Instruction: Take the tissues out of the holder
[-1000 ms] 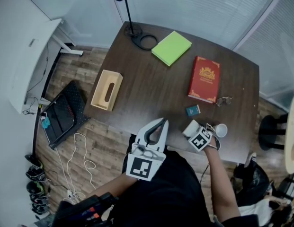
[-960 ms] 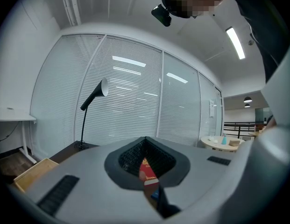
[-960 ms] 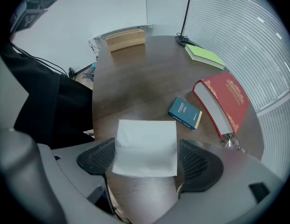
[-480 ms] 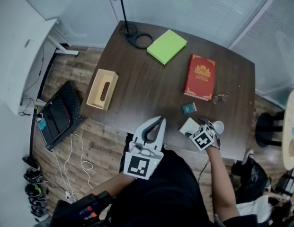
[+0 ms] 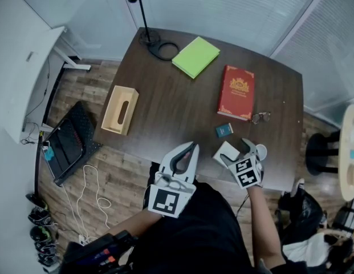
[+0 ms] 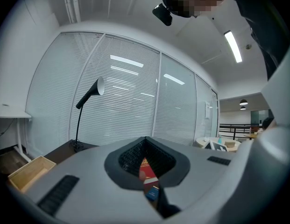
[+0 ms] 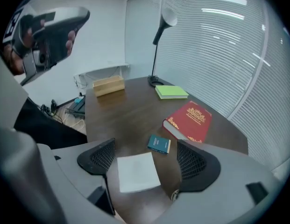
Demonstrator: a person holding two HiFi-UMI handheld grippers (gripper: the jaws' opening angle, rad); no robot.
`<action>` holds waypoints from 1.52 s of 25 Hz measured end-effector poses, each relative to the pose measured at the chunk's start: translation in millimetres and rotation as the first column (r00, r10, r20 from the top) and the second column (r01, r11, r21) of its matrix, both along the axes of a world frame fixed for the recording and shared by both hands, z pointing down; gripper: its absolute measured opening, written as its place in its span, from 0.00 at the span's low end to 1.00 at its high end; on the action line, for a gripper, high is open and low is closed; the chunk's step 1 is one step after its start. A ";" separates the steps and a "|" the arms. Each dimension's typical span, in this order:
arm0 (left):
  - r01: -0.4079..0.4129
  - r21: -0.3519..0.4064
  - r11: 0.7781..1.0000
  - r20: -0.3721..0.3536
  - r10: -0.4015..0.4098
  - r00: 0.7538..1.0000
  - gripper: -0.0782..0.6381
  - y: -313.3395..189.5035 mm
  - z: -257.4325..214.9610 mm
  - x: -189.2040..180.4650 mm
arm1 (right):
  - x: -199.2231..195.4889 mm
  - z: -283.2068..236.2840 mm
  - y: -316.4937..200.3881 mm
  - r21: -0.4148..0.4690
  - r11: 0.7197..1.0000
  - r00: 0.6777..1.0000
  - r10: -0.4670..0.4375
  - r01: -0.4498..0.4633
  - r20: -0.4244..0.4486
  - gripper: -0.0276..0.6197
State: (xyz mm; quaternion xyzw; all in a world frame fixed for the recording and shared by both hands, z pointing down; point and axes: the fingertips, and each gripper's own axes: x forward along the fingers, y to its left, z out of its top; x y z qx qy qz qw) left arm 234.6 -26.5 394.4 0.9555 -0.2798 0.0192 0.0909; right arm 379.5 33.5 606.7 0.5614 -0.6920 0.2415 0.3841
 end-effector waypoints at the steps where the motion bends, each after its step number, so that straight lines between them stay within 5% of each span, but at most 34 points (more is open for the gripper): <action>1: 0.001 -0.001 1.000 -0.002 -0.001 1.000 0.11 -0.4 -0.1 -0.2 | -2.9 -8.6 -3.4 0.037 0.999 0.999 0.026 -0.027 0.036 0.70; 5: 0.006 0.000 1.000 -0.007 -0.006 1.000 0.11 -2.6 -0.3 -0.2 | -19.9 -46.0 -20.0 0.230 0.962 0.972 0.095 -0.145 0.215 0.70; 9: 0.009 0.006 1.000 -0.014 -0.009 1.000 0.11 -4.4 -2.5 0.2 | -34.2 -78.4 -29.9 0.407 0.897 0.970 0.080 -0.171 0.230 0.70; 14: 0.023 -0.005 1.000 -0.027 -0.023 0.999 0.11 -8.8 -5.9 -1.8 | -46.2 -94.0 -32.0 0.446 0.875 0.965 0.079 -0.187 0.249 0.70; 19: 0.027 -0.001 1.000 -0.037 -0.027 0.999 0.11 -9.0 -9.3 -2.2 | -47.3 -127.1 -33.7 0.530 0.822 0.964 0.080 -0.209 0.255 0.69; 27: 0.026 0.000 1.000 -0.044 -0.026 0.999 0.11 -5.7 -12.7 -3.7 | -52.4 -182.3 -29.5 0.656 0.721 0.969 0.091 -0.223 0.229 0.38; 38: 0.026 0.000 1.000 -0.047 -0.026 0.999 0.11 1.0 -17.0 -8.5 | -69.0 -212.4 -15.9 0.717 0.665 0.974 0.077 -0.209 0.213 0.07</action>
